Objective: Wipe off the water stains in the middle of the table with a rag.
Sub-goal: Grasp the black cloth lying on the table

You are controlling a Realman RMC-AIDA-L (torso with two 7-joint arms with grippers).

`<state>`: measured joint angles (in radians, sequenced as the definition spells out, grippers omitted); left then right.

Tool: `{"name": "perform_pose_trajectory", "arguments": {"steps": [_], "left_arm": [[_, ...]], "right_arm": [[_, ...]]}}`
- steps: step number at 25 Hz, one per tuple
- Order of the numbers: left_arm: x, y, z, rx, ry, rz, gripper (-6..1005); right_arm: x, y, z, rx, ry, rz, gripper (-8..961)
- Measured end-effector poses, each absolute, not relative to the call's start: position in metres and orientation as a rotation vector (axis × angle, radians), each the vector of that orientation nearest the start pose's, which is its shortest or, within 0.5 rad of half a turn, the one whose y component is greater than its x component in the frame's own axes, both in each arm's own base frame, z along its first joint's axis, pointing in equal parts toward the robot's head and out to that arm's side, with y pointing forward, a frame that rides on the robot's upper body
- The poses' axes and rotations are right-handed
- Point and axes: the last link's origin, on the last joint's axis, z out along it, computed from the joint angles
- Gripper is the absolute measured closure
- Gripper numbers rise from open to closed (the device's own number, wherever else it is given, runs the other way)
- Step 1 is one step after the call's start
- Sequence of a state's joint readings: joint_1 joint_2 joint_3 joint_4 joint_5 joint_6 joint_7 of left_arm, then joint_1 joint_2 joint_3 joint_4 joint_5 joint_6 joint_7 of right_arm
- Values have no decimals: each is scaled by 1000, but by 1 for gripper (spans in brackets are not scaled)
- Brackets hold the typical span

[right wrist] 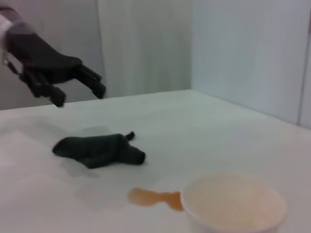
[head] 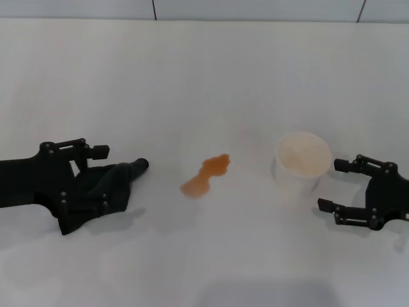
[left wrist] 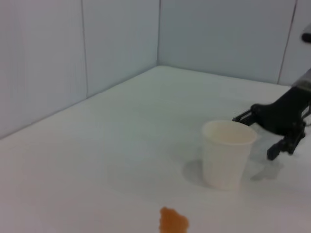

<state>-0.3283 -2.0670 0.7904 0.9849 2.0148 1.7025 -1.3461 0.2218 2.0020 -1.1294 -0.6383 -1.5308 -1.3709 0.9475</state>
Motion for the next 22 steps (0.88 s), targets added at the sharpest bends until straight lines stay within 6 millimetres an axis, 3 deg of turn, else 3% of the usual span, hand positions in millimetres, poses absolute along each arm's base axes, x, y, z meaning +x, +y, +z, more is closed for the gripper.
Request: {"name": "perform_pose_trajectory", "arguments": {"steps": [8,13,22], "left_arm": [[-288,294,51,-2805,-476,-376,156],[-285,299,61,-2784,-497,-331,156],[-278,317,64,-2795,-647,-72,156]], "right_arm": [[287,289,16,-2784,401,397,123],[260,292,30,-2847,354,393,126],[225,297,42,-2935,285,332,126]]}}
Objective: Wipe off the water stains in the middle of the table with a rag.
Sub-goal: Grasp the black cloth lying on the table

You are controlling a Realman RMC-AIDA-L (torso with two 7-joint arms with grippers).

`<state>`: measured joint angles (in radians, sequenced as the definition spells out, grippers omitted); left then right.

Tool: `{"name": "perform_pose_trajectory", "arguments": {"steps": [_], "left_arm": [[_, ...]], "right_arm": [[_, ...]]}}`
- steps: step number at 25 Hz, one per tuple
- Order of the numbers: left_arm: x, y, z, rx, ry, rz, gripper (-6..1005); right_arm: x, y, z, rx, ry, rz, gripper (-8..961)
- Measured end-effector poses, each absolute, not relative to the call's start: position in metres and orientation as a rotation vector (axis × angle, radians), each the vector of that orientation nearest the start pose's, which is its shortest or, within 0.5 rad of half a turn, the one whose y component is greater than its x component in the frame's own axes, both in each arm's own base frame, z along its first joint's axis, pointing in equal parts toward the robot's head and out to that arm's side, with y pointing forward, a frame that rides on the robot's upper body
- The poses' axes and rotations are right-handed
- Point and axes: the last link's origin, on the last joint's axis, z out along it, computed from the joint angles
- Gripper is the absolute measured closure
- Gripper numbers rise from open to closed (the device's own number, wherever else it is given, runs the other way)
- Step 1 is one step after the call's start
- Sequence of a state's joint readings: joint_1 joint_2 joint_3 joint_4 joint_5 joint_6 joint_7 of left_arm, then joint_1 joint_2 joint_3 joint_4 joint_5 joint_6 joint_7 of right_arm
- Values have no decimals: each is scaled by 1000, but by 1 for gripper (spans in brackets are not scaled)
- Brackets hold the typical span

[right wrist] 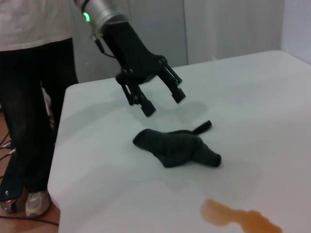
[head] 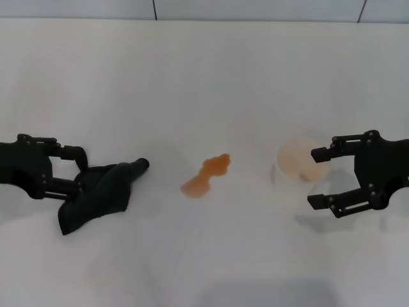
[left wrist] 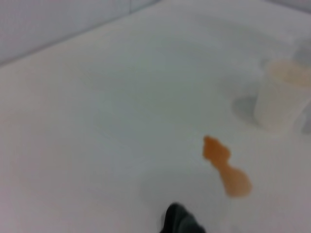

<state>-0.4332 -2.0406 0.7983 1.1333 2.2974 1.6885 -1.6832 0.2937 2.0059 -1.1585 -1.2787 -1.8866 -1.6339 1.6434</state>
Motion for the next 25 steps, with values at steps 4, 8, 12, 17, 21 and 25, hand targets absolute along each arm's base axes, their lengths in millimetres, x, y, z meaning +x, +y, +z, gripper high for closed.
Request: {"name": "perform_pose_trajectory", "arguments": {"steps": [4,8,12,17,21,25], "left_arm": [[-270,330,61,-2802,-690,47,156],[-262,337,56,-2812,-709,125,156],[-257,341,53,-2812,-717,207,156],[-257,340,41,-2837,-725,243,156],[-261,338,29,-2854,-753,265,162],[-266,336,24,-2861,-779,272,175]], "right_arm": [[222,298,40,-2945,270,329,126],[220,298,38,-2951,262,324,126],[220,297,37,-2958,254,321,126],[218,299,32,-2964,246,316,126],[218,299,31,-2966,246,314,126],[218,300,29,-2963,241,309,126]]}}
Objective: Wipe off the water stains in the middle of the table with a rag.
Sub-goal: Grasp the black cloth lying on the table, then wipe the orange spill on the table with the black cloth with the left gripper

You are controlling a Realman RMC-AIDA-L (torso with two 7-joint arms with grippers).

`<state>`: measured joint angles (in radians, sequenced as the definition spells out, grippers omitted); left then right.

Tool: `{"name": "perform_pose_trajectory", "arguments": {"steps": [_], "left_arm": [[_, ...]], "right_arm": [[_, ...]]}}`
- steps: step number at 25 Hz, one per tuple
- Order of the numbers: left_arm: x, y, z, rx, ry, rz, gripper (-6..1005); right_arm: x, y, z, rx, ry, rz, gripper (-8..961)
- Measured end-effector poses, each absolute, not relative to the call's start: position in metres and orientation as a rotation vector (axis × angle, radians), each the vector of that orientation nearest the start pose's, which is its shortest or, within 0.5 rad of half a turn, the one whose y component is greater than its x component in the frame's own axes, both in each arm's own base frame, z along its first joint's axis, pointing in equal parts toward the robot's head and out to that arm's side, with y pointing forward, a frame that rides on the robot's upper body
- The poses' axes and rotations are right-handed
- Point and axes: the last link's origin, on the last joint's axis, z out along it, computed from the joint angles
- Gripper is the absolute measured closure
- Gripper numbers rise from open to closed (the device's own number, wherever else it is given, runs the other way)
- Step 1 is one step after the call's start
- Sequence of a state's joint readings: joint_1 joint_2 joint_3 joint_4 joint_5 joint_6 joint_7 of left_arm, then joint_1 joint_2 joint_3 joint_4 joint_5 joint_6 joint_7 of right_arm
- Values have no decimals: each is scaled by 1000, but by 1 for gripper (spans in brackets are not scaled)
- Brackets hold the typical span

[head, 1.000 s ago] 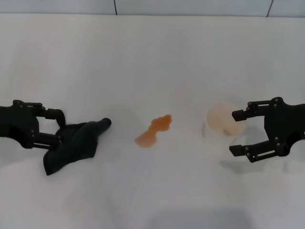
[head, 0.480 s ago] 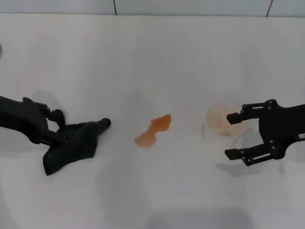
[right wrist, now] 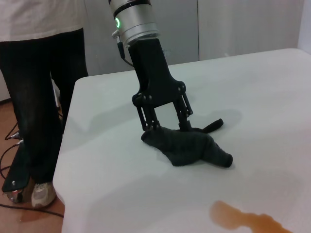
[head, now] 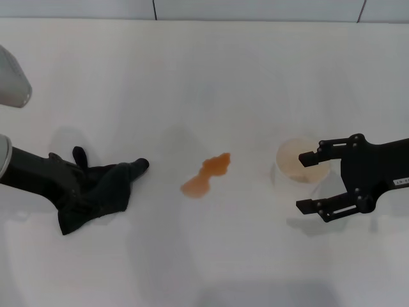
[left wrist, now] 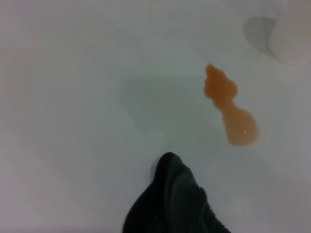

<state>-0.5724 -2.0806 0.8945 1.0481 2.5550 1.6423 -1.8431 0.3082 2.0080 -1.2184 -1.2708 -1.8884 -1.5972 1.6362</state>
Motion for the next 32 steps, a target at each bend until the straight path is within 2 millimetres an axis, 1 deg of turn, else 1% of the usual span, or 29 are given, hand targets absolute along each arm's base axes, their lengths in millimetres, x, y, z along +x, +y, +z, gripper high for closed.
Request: {"name": "perform_pose_trajectory", "arguments": {"steps": [2,8,13,18,24,28,32], "left_arm": [[-267,335,24,-2861,-784,274,181],[-273,333,24,-2842,-797,281,351],[-281,332,23,-2815,-808,287,575],[-286,333,18,-2803,-828,288,619],[-288,338,18,-2774,-812,289,635],[-285,342,17,-2763,-801,276,713],[-283,345,11,-2775,-812,279,792]], "right_arm": [[218,300,29,-2961,240,307,126],[219,300,27,-2965,236,306,125],[219,301,26,-2962,238,306,125],[219,300,25,-2964,243,311,125],[219,300,22,-2973,248,311,125],[219,301,22,-2966,248,310,125],[218,301,22,-2965,246,311,125]]}}
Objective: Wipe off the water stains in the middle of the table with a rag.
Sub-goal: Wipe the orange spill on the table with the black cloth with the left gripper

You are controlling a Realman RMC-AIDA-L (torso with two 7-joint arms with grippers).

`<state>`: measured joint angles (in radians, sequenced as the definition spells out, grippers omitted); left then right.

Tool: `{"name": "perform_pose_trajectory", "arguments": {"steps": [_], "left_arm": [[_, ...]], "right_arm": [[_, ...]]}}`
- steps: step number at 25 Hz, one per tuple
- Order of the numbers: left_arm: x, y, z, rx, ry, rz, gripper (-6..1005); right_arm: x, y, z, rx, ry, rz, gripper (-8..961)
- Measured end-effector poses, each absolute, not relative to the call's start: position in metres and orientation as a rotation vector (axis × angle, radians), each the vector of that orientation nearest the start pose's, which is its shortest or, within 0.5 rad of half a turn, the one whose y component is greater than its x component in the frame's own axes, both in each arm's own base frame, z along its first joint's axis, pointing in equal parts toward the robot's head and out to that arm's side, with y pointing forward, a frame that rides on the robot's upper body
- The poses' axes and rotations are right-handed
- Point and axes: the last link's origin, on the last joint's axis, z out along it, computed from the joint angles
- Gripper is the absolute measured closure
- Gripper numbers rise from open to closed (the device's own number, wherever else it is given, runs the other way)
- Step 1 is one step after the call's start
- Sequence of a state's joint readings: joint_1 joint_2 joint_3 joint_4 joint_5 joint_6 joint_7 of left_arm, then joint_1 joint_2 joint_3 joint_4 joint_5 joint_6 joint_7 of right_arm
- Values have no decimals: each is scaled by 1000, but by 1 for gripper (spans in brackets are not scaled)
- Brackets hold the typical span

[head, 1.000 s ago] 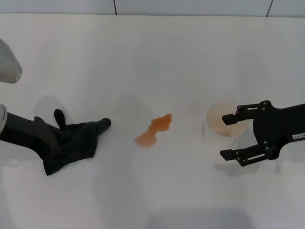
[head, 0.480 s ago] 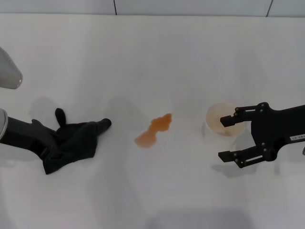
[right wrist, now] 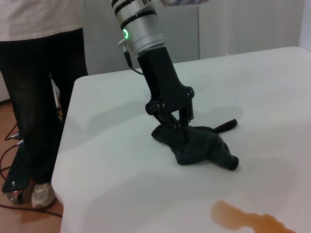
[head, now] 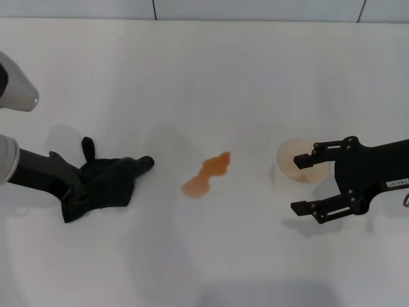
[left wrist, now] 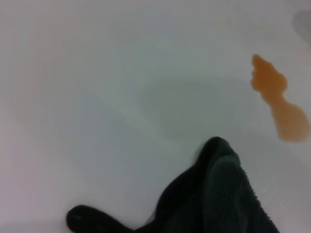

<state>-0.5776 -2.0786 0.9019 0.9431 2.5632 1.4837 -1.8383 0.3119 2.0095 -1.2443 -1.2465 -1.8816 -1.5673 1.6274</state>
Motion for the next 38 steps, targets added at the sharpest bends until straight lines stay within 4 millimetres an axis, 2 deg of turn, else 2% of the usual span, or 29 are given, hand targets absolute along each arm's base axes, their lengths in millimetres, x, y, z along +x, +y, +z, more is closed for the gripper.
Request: {"name": "perform_pose_trajectory", "arguments": {"steps": [5,11,17,20,25,30,34,38], "left_arm": [[-277,353,7,-2763,-801,243,902],[-246,381,-6,-2746,-808,151,902],[-213,398,-37,-2819,-750,214,901],[-200,398,-53,-2857,-670,282,901],[-181,384,-73,-2968,-555,338,901],[-174,368,-86,-3040,-517,404,902],[-179,365,-81,-3002,-536,391,904],[-186,377,-67,-2900,-579,332,902]], "right_arm": [[216,301,22,-2964,242,319,125],[213,302,23,-2961,232,343,125],[209,305,21,-2955,211,340,125],[209,306,19,-2954,205,337,125],[209,307,20,-2948,205,338,126],[208,309,21,-2940,201,336,128],[206,311,21,-2939,186,331,129],[204,313,20,-2936,181,329,129]]}}
